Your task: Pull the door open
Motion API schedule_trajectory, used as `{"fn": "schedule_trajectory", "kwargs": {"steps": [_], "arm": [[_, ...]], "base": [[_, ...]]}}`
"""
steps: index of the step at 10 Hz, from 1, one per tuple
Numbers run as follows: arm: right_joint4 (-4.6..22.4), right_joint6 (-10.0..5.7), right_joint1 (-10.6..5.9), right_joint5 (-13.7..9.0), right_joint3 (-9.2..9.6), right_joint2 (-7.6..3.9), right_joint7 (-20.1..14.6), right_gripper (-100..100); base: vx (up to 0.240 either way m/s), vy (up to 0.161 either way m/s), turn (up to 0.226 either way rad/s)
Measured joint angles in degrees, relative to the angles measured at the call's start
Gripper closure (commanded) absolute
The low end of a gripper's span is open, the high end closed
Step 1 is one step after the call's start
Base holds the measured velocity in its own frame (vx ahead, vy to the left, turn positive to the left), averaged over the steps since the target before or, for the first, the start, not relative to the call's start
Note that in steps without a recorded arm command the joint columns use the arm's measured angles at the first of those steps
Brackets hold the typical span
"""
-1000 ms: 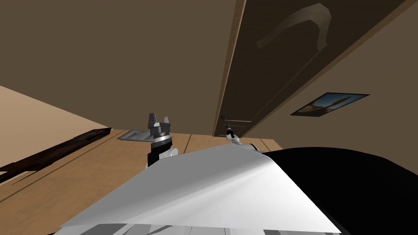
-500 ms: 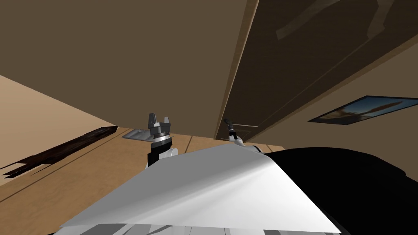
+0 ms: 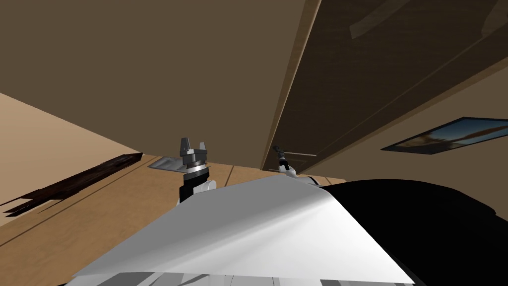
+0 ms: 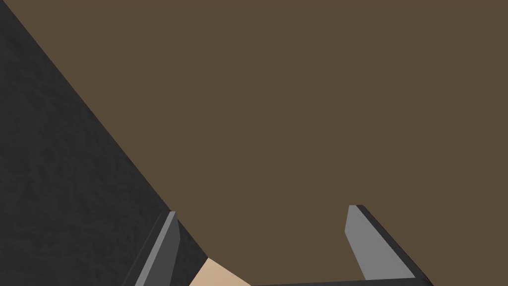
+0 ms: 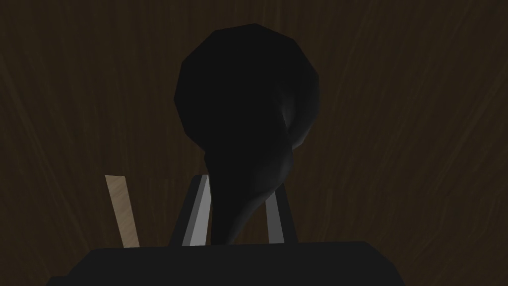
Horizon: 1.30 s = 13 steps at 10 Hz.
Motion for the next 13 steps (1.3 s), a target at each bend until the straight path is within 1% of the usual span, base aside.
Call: {"fn": "schedule_trajectory", "kwargs": {"steps": [3, 4, 5, 6, 8, 11, 13], "arm": [[0.02, 0.04, 0.01, 0.04, 0.06, 0.06, 0.04, 100], [0.02, 0.03, 0.01, 0.04, 0.06, 0.06, 0.04, 100], [-0.20, 0.01, 0.10, 0.17, 0.31, -0.30, -0.39, 100], [0.20, -0.27, -0.12, 0.43, 0.79, -0.70, -1.08, 100], [-0.30, -0.26, 0.21, 0.89, 1.61, -0.76, -1.83, 100], [-0.65, -0.58, 0.95, 1.90, 3.46, -1.61, -4.01, 100], [-0.44, -1.07, 1.05, 2.52, 4.56, -2.22, -5.35, 100]], "base": [[-0.002, -0.001, 0.002], [-0.099, -0.012, 0.084], [-0.175, -0.060, 0.116], [-0.197, -0.073, 0.105], [-0.204, -0.041, 0.108], [-0.226, -0.060, 0.130], [-0.221, -0.036, 0.104]]}}
